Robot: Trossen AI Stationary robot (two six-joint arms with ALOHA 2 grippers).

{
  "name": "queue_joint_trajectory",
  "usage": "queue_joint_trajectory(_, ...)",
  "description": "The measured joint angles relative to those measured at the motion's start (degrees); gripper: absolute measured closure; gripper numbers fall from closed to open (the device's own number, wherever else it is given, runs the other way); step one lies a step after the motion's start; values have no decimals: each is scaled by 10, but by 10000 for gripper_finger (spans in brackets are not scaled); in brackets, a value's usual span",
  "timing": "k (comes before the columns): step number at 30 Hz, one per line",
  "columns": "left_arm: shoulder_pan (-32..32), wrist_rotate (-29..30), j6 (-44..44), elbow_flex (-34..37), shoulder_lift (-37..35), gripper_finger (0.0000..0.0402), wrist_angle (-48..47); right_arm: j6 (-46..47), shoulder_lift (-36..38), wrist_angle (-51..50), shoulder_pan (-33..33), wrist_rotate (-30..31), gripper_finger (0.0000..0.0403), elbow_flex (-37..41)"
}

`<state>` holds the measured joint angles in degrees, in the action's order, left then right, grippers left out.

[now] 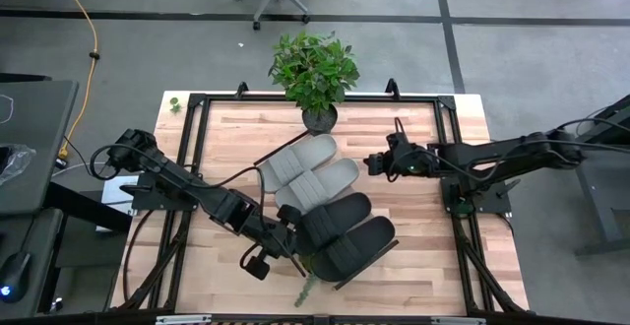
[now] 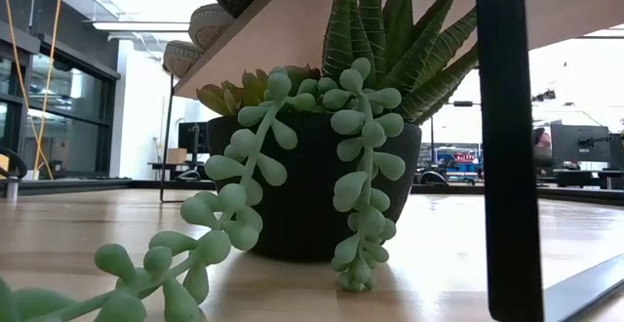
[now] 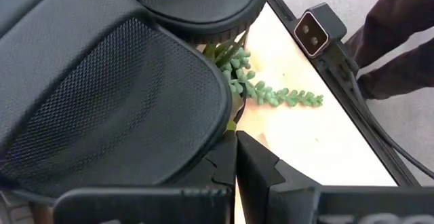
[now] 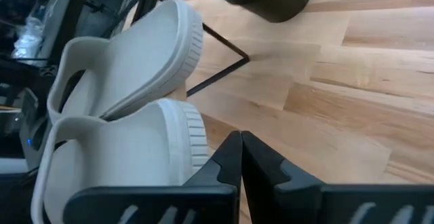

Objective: Pick and place slides into the shelf
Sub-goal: Adjust the white and black slides on the shelf

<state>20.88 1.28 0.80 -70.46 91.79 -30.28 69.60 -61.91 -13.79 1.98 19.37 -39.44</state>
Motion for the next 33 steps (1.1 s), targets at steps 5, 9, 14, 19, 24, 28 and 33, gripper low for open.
queue_joint_trajectory(5,0,3,0,0,0,401,1,0,13,-10,0,1,403,0)
queue_joint_trajectory(9,1,16,0,0,-3,401,2,0,13,-11,0,-1,402,0)
queue_joint_trajectory(14,1,31,1,0,-3,401,5,0,13,-11,0,-5,402,0)
queue_joint_trajectory(19,1,42,2,0,-3,401,6,0,13,-10,0,-8,402,0)
queue_joint_trajectory(24,1,59,2,0,-3,401,7,0,13,-11,0,-6,402,0)
queue_joint_trajectory(28,1,72,-6,0,-3,401,6,0,13,-10,-1,1,402,0)
queue_joint_trajectory(33,7,67,-11,0,-5,401,-4,0,13,-11,-1,2,402,0)
